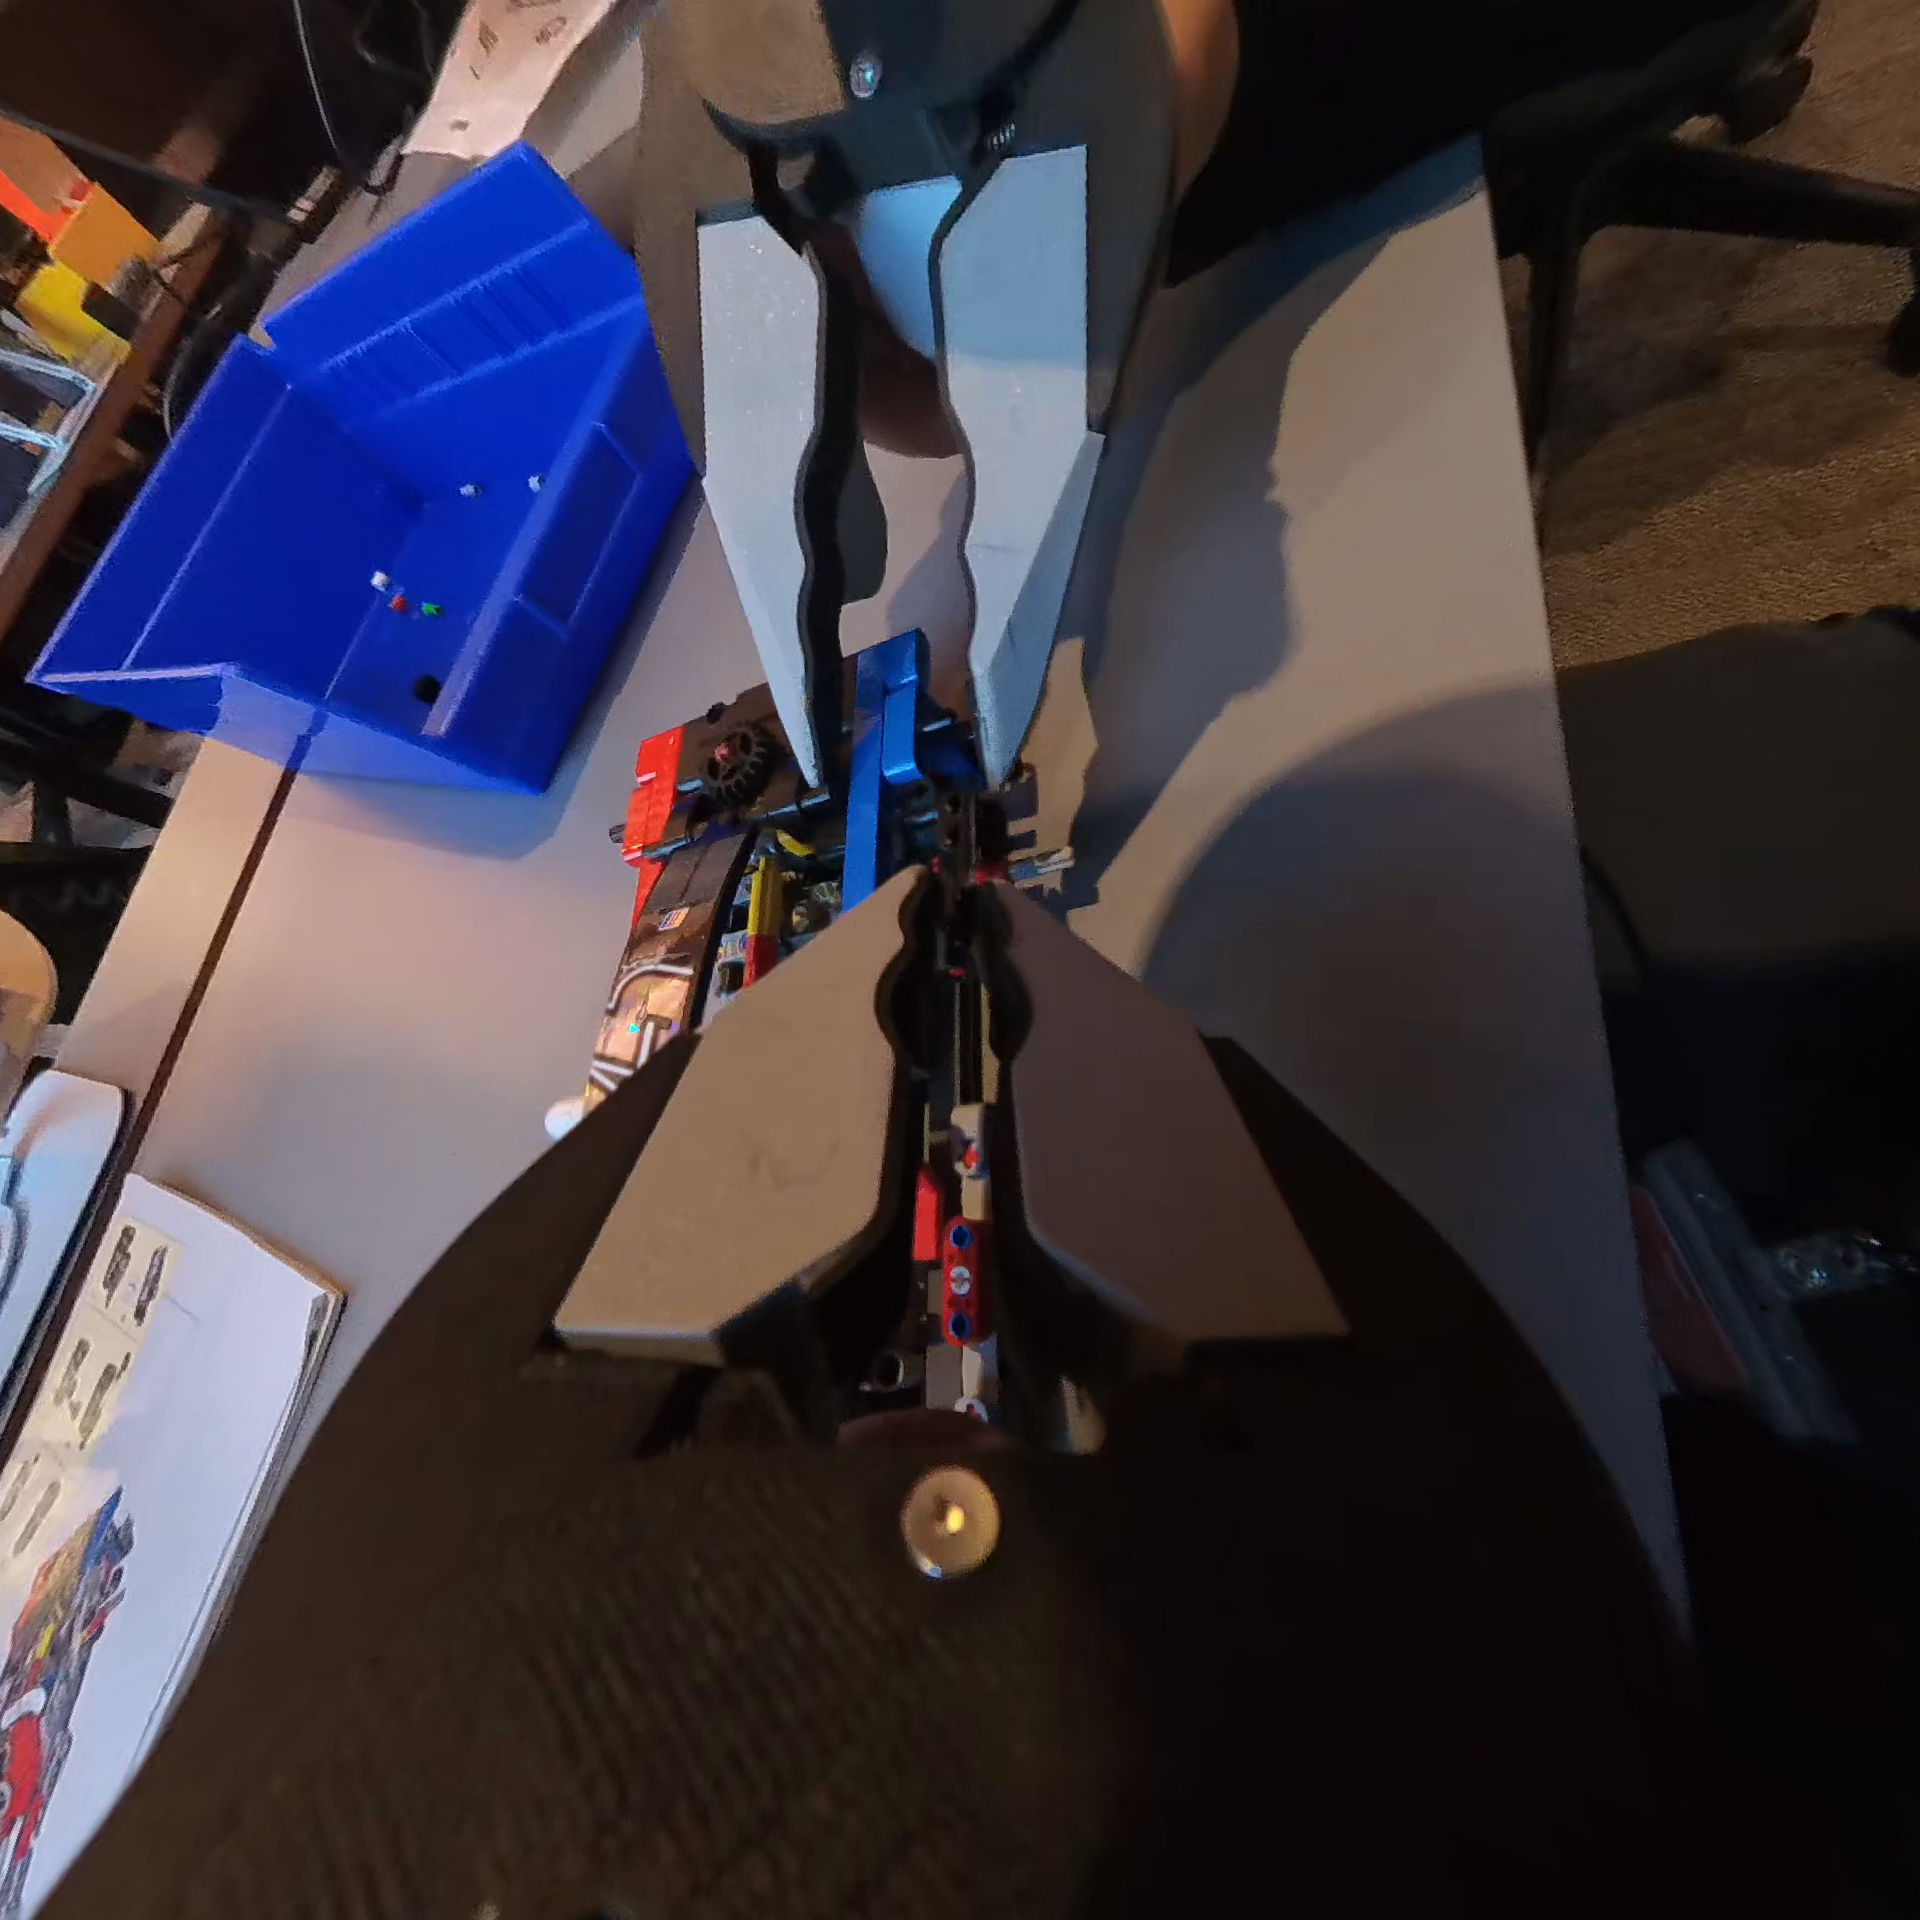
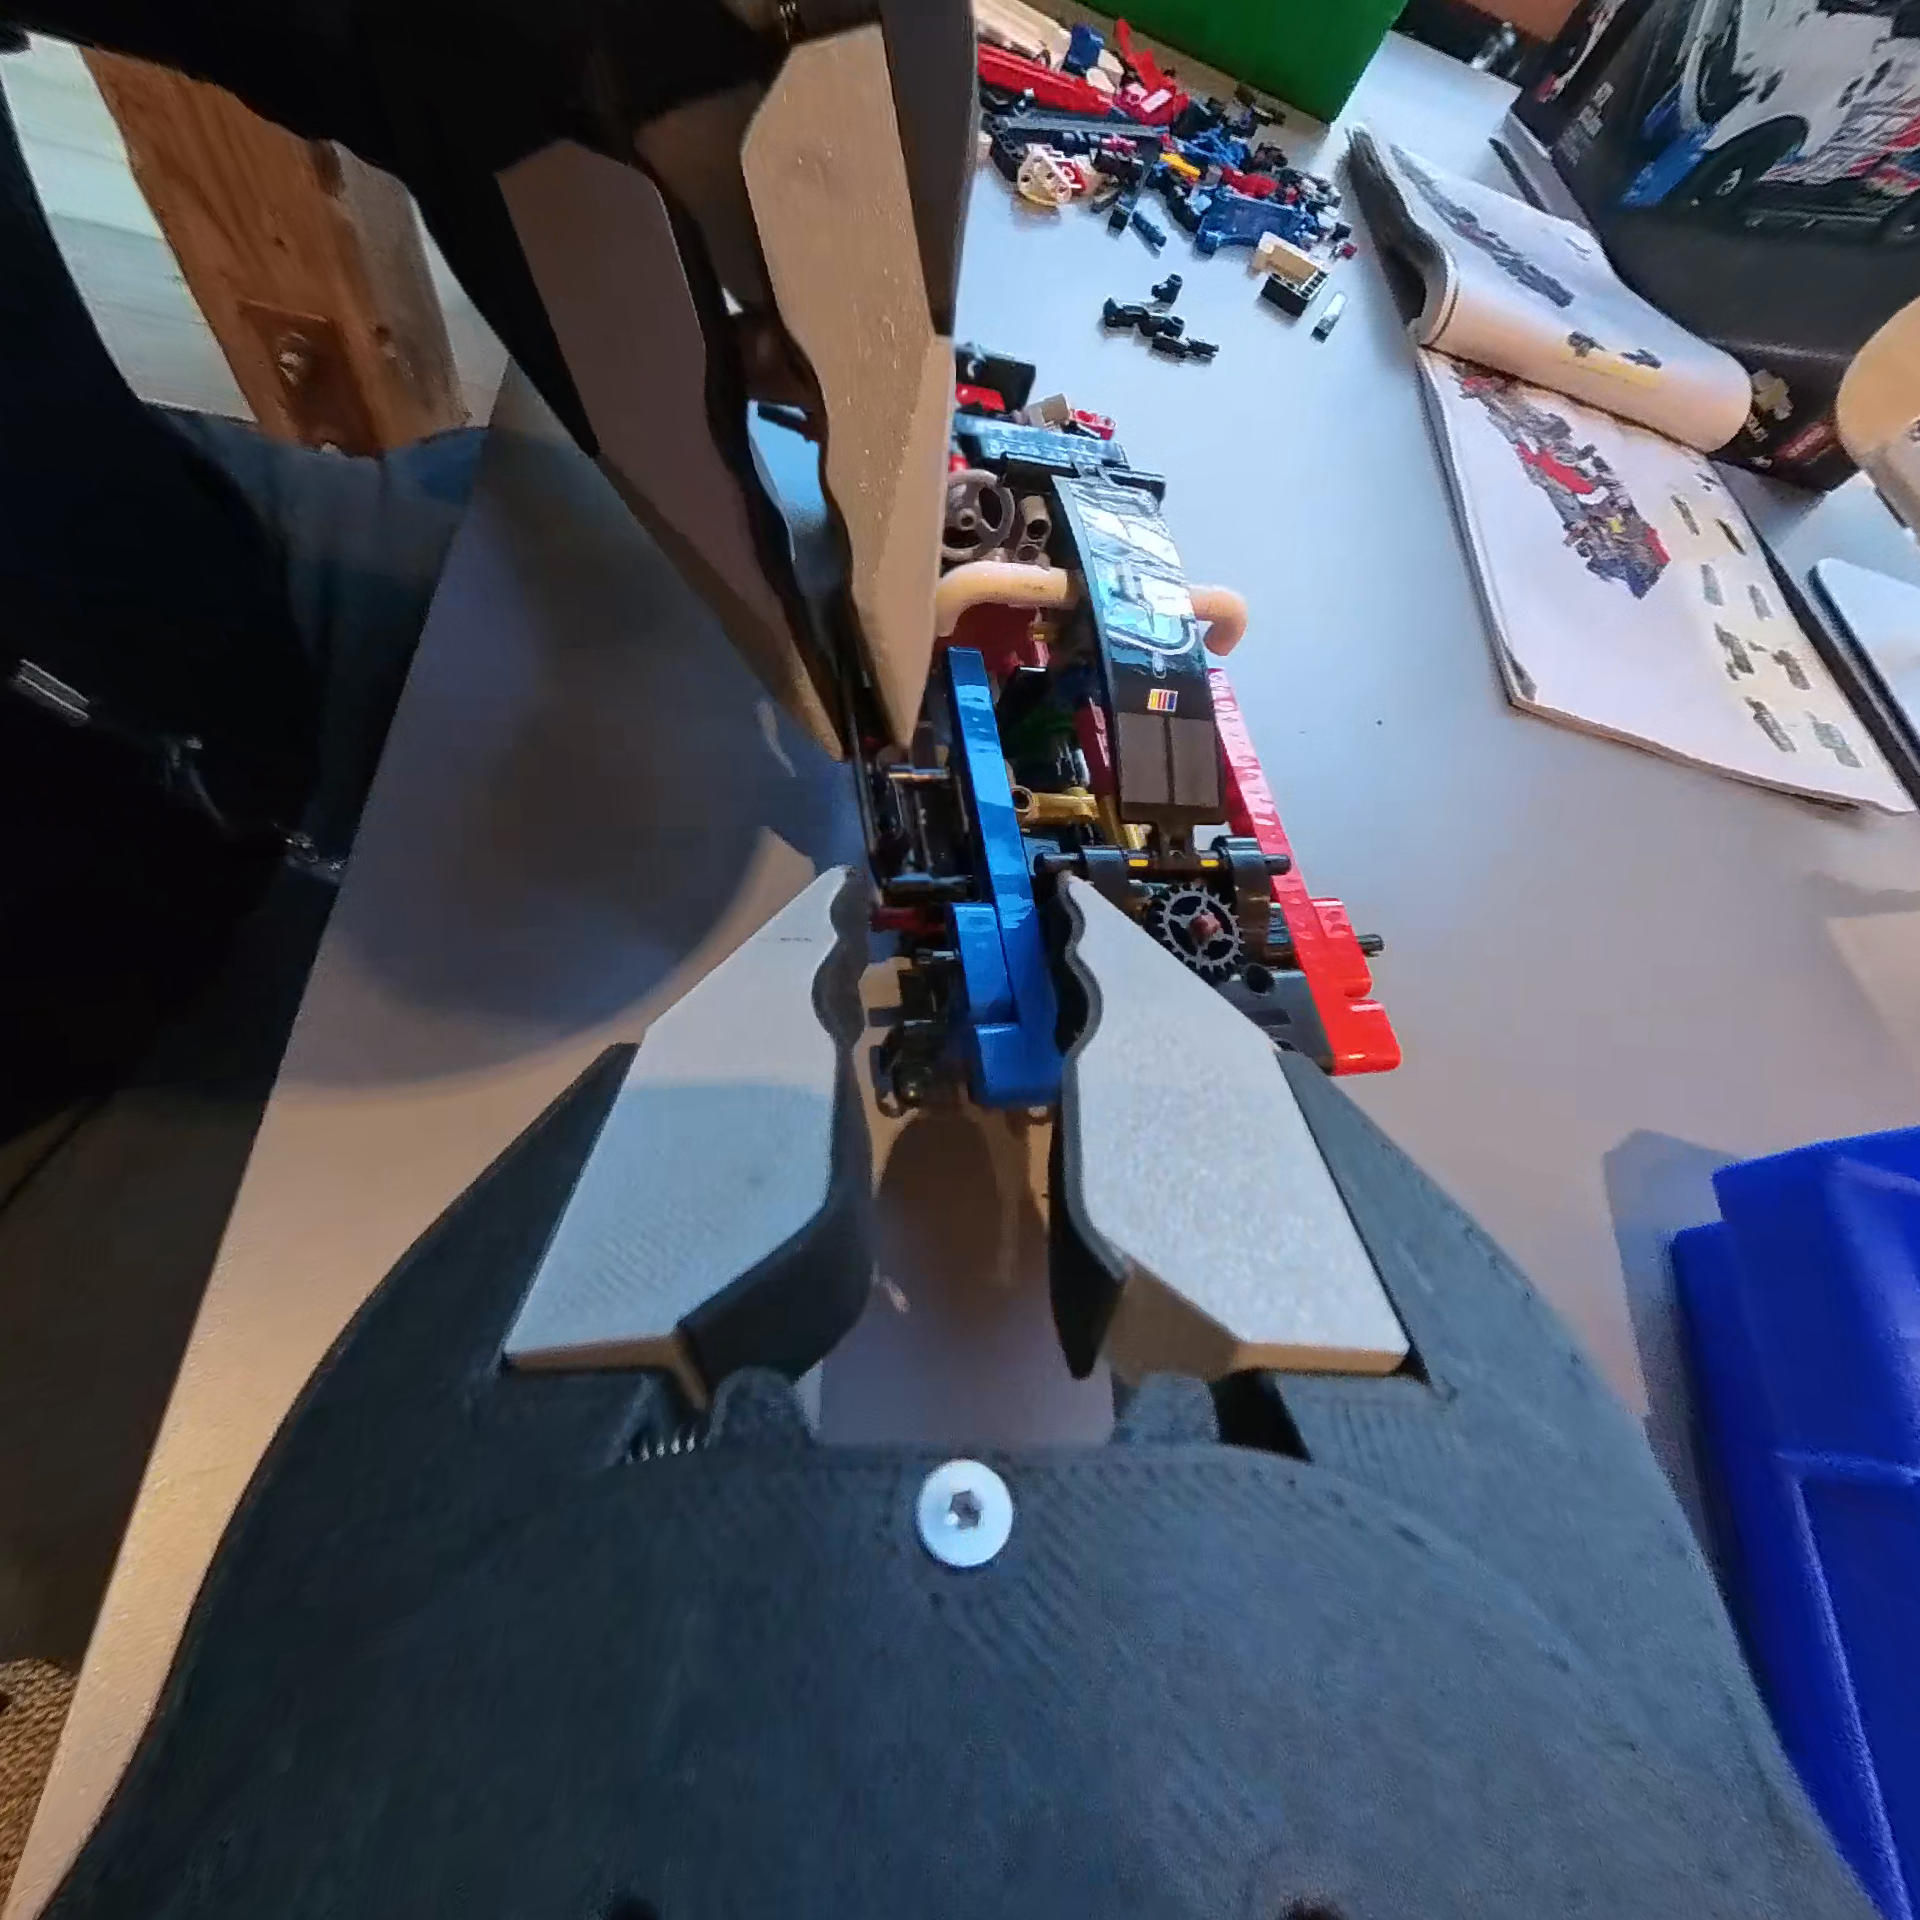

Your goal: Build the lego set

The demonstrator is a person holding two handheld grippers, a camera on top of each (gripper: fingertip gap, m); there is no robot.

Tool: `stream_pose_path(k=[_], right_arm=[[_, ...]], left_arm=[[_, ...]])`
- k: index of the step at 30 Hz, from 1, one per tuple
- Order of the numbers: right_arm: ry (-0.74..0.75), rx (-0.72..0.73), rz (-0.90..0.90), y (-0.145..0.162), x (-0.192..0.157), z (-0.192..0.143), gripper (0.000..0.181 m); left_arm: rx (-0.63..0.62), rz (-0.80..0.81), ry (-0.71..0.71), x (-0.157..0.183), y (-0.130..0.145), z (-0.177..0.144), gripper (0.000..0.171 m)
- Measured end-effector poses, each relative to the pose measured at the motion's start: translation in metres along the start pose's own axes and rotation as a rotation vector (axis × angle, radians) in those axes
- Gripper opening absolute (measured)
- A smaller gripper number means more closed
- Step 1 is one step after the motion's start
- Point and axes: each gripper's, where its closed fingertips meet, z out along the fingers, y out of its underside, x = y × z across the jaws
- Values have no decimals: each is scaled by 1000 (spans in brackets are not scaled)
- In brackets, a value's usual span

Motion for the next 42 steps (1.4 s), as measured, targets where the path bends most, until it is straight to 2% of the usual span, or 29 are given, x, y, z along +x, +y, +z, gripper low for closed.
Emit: stream_pose_path(k=[2,5,6,7,8,11,14,16,19,22,33,42], right_arm=[[-19,-2,26,0,0,-1,30],[-55,-29,54,0,-1,-8,39],[-54,-27,61,-1,0,-11,44],[-47,-26,74,-2,3,-12,64],[-51,-36,80,-3,4,-13,71],[-55,-72,55,-3,8,-9,69],[-32,-133,-11,3,25,-7,85],[-114,-121,35,0,29,-3,98],[-238,-185,63,6,26,9,115],[-253,-223,23,15,28,21,116],[-328,-163,26,11,33,29,107],[-291,-69,26,8,38,31,103]], left_arm=[[-5,-13,-10,-2,0,1,2],[27,-10,-10,-3,-5,-1,2],[21,-12,-14,-3,-4,0,3],[20,-13,-19,-4,-4,0,3],[21,-17,-23,-5,-4,0,3],[23,-14,-33,-5,-4,0,4],[22,-12,-43,-6,-4,1,3],[20,-12,-49,-6,-4,2,4],[18,-13,-61,-7,-4,2,3],[8,-24,-74,-8,-2,3,4],[-5,-102,-98,-12,0,5,3],[-20,-169,-84,-17,3,6,2]])
